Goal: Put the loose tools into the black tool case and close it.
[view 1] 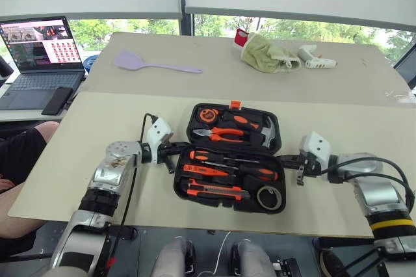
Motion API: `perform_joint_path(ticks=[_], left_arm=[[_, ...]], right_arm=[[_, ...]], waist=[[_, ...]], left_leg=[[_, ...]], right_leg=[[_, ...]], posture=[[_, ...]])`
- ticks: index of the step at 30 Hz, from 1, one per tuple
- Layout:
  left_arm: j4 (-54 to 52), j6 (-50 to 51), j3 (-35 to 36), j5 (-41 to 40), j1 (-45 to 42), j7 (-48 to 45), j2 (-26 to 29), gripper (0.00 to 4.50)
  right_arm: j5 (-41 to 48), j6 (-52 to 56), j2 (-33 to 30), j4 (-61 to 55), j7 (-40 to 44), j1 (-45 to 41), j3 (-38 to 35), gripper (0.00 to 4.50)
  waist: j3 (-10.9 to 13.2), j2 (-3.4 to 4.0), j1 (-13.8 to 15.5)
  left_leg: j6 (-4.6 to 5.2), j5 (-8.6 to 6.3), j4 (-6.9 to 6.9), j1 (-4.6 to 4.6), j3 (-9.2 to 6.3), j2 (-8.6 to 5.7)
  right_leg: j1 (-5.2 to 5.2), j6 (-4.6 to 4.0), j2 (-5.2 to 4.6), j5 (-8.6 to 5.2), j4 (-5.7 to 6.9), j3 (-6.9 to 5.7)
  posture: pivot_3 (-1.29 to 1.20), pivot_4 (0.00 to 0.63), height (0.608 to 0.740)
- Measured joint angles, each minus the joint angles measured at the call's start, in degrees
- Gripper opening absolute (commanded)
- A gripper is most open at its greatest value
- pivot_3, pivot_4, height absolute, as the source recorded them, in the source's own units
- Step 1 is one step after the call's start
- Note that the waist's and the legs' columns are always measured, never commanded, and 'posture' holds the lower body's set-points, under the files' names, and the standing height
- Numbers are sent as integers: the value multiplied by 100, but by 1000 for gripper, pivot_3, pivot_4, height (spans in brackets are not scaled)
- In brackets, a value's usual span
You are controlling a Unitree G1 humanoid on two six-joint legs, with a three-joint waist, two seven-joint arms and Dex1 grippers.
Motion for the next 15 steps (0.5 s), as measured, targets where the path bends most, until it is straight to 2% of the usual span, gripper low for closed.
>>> perform_joint_path(ticks=[1,5,8,11,14,15], left_arm=[[-68,84,12,-1,4,8,65,726],[-353,643,182,-106,-33,-82,694,2154],[-319,2214,100,-11,-588,120,1213,3331],[-285,2948,71,-154,-1204,43,1243,4385],[167,3308,17,-202,-1845,223,874,4500],[431,3377,6,-189,-2087,380,672,4500]], right_arm=[[91,94,-1,-57,-16,37,-78,0],[901,1481,-442,-662,52,209,-571,1070],[1229,2418,-802,-1301,-125,143,-859,2220],[993,3803,-1209,-1873,-840,-358,-474,3234],[1033,4890,-1212,-1912,-1112,-1130,-131,4260],[1056,5182,-1135,-1818,-1168,-1445,17,4426]], waist=[[0,0,0],[2,2,0],[3,-1,9],[3,0,31],[4,-3,66],[6,-5,68]], left_leg=[[0,0,0,0,-1,0],[3,-2,-1,0,-8,1],[8,-5,1,-1,-15,1],[8,-6,6,-3,-16,-2],[9,-5,7,-8,-14,-3],[8,-4,9,-13,-13,-3]], right_leg=[[0,0,0,0,0,0],[-1,-2,-5,1,2,2],[-1,-2,-3,1,6,-4],[-6,-2,-10,1,12,1],[-10,-4,-9,2,12,2],[-15,-6,-6,3,14,3]], posture=[[0,150,740],[0,150,740],[0,150,740],[0,150,740],[0,150,740],[0,150,740]])
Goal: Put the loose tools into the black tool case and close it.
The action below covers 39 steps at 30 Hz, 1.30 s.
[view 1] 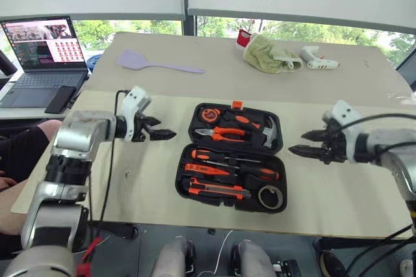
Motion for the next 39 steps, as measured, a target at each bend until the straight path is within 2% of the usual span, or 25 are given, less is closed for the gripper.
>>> perform_joint_path(ticks=[2,7,12,15,18,20,23,29,33,39], left_arm=[[242,53,-22,-3,-263,199,-269,4500],[1181,68,-33,191,-824,747,-779,4500],[1871,-380,99,232,-912,1085,-1093,4500],[2026,-543,117,257,-951,1062,-1112,4500],[2204,-641,68,354,-1062,992,-1144,4500],[2315,-734,30,404,-1105,930,-1193,4500],[2492,-784,44,401,-1167,859,-1235,3724],[2884,-777,244,296,-1304,578,-1293,1533],[3242,-797,671,45,-1353,530,-1339,112],[3323,-1106,1061,-176,-1198,534,-1352,52]], right_arm=[[28,362,98,124,-63,-369,206,4426],[-222,861,683,1525,-609,-1435,533,4426],[-618,543,978,2548,-910,-1815,697,4426],[-735,470,1010,2774,-911,-1855,784,4426],[-790,398,1095,2970,-905,-1987,822,3751],[-792,359,1172,3077,-897,-2044,820,3094],[-776,353,1255,3198,-849,-2116,805,2021],[-567,640,1391,3530,-782,-2245,571,43],[-484,631,1451,3825,-767,-2259,304,0],[-214,-114,1536,3584,-659,-1704,-272,0]], waist=[[4,-7,2],[9,-15,-11],[10,-17,-19],[10,-17,-29],[10,-17,-50],[10,-17,-52],[10,-17,-50],[9,-17,-46],[8,-18,-48],[8,-19,-101]], left_leg=[[0,0,0,-3,1,-1],[1,10,8,-51,28,-10],[-5,23,3,-60,44,-8],[-5,23,4,-60,50,-7],[-5,25,6,-58,53,-7],[-4,25,6,-57,53,-6],[-4,26,8,-57,52,-6],[-1,27,13,-54,51,-6],[-1,27,13,-50,50,-6],[-2,31,9,-48,54,-5]], right_leg=[[-1,0,4,0,0,-2],[-63,2,6,0,19,9],[-77,3,7,0,29,7],[-77,4,6,0,28,9],[-77,4,6,0,26,10],[-75,3,6,0,26,9],[-73,4,6,0,28,9],[-71,5,4,2,29,9],[-66,5,3,3,29,9],[-73,3,3,13,33,14]], posture=[[0,150,740],[0,150,740],[0,150,740],[0,150,740],[0,150,740],[0,150,740],[0,150,740],[0,150,740],[0,150,740],[0,150,740]])
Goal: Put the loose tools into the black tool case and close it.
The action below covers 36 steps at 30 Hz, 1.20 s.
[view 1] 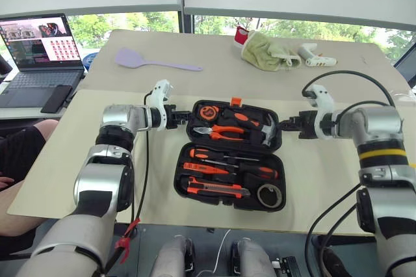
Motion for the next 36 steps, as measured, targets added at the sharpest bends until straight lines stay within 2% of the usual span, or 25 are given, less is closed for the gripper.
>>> perform_joint_path(ticks=[5,10,15,17,18,19,20,22,24,25,29,32,33,34,35,36], left_arm=[[-1062,-1141,197,-199,886,-449,45,52],[-2406,-2189,355,-402,1790,-617,71,52],[-3957,-4076,439,-332,3321,-888,220,52],[-4363,-4889,420,-230,4033,-1238,487,744],[-4457,-5227,392,-119,4365,-1388,623,926],[-4474,-5371,390,-76,4542,-1446,689,1133],[-4454,-5724,390,36,4898,-1505,781,1697],[-4333,-6053,397,158,5199,-1502,822,2334],[-4077,-6385,441,217,5355,-1435,951,3105],[-3951,-6400,496,247,5358,-1321,1061,3128],[-3310,-5946,750,280,5231,-1039,1635,3128],[-3138,-5771,560,369,4843,-1070,1673,3128],[-3091,-5682,446,396,4696,-1105,1678,2724],[-3059,-5635,355,410,4576,-1139,1677,2618],[-2943,-5393,187,438,4246,-1154,1601,2309],[-2853,-5272,94,467,4015,-1152,1523,1860]], right_arm=[[149,-1381,-18,-1371,141,1029,-390,0],[-410,-3925,-383,-2933,453,2414,-460,0],[-1089,-7092,-400,-4023,487,4367,-896,0],[-1544,-8406,-410,-4064,375,5077,-961,0],[-1810,-9064,-411,-3970,284,5370,-962,376],[-1938,-9357,-411,-3896,243,5524,-959,752],[-2163,-9978,-411,-3686,170,5805,-934,1008],[-2452,-10417,-423,-3250,168,6128,-832,1629],[-2676,-10877,-427,-3001,145,6340,-563,2351],[-2744,-11040,-427,-2985,76,6407,-489,2654],[-2562,-11047,-609,-3010,-139,6911,-784,2654],[-1871,-10360,-955,-3292,35,7442,-848,1883],[-1624,-10138,-1046,-3463,123,7621,-831,1452],[-1434,-9982,-1084,-3600,207,7740,-806,1218],[-1186,-9577,-1074,-3873,234,7896,-707,831],[-1107,-9319,-1058,-4064,244,7970,-611,407]], waist=[[1,1,-15],[2,1,-3],[0,1,-11],[-1,3,-8],[-3,4,-8],[-3,3,1],[-3,4,36],[-1,0,85],[-1,0,93],[-2,1,87],[-2,1,70],[-2,0,152],[-3,-1,170],[-4,-5,168],[-5,-8,171],[-5,-8,174]], left_leg=[[-9,5,-10,-1,5,3],[-9,5,-8,0,11,3],[-10,5,-18,28,13,7],[-11,3,-35,96,18,8],[-12,0,-47,133,18,9],[-61,-51,-64,151,20,9],[-64,-55,-82,170,16,10],[-60,-56,-87,171,14,10],[-53,-54,-87,169,16,12],[-60,-47,-88,170,16,14],[-57,-43,-91,169,17,18],[-53,-45,-89,167,14,16],[-53,-45,-89,166,14,15],[-50,-47,-89,165,14,16],[-48,-48,-88,161,10,16],[-48,-47,-88,158,10,17]], right_leg=[[-13,-3,1,2,1,3],[-7,-2,2,1,-11,3],[12,-1,3,1,-16,8],[79,0,3,-1,-40,7],[115,1,1,-3,-51,8],[125,7,-5,-9,-61,9],[126,31,-8,-16,-102,5],[124,38,-17,-12,-113,7],[108,-1,-41,22,-102,16],[106,-4,-41,22,-99,16],[105,-7,-33,18,-93,13],[113,-2,-37,21,-101,3],[112,-2,-38,21,-102,3],[112,-2,-37,22,-104,3],[111,-2,-35,22,-102,1],[109,-2,-33,22,-102,1]], posture=[[0,150,740],[0,150,740],[0,150,740],[0,150,740],[0,150,740],[0,150,740],[0,150,740],[0,150,740],[0,150,740],[0,150,740],[0,150,740],[0,150,740],[0,150,740],[0,150,740],[0,150,740],[0,150,740]])
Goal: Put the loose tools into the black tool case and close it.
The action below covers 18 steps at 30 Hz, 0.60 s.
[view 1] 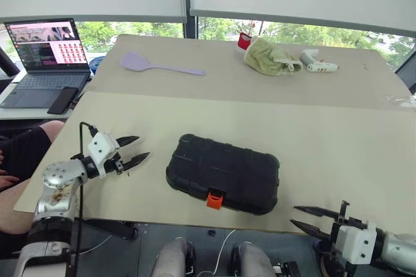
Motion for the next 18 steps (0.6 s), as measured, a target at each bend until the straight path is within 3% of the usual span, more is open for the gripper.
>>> perform_joint_path(ticks=[2,5,11,18], left_arm=[[276,130,-283,155,-606,15,-224,1206],[734,105,-706,445,-1339,59,-559,79],[1810,133,-1227,927,-1891,29,-808,79],[1473,518,-1260,755,-1769,-656,-794,79]], right_arm=[[132,674,7,-484,28,2,358,0],[123,1458,15,-1096,53,-214,807,0],[-189,2672,325,-1257,-151,-882,1213,0],[-560,3262,689,-879,-432,-1862,1352,0]], waist=[[-1,-1,5],[-3,-4,-43],[-2,-12,-94],[1,-16,-77]], left_leg=[[3,4,7,-13,0,-1],[59,31,15,-25,10,-4],[54,36,17,-55,7,2],[63,33,33,-65,4,1]], right_leg=[[1,1,6,1,4,0],[3,4,19,3,7,10],[-23,0,42,3,13,6],[-22,4,36,7,12,6]], posture=[[0,150,740],[0,150,740],[0,150,740],[0,150,740]])
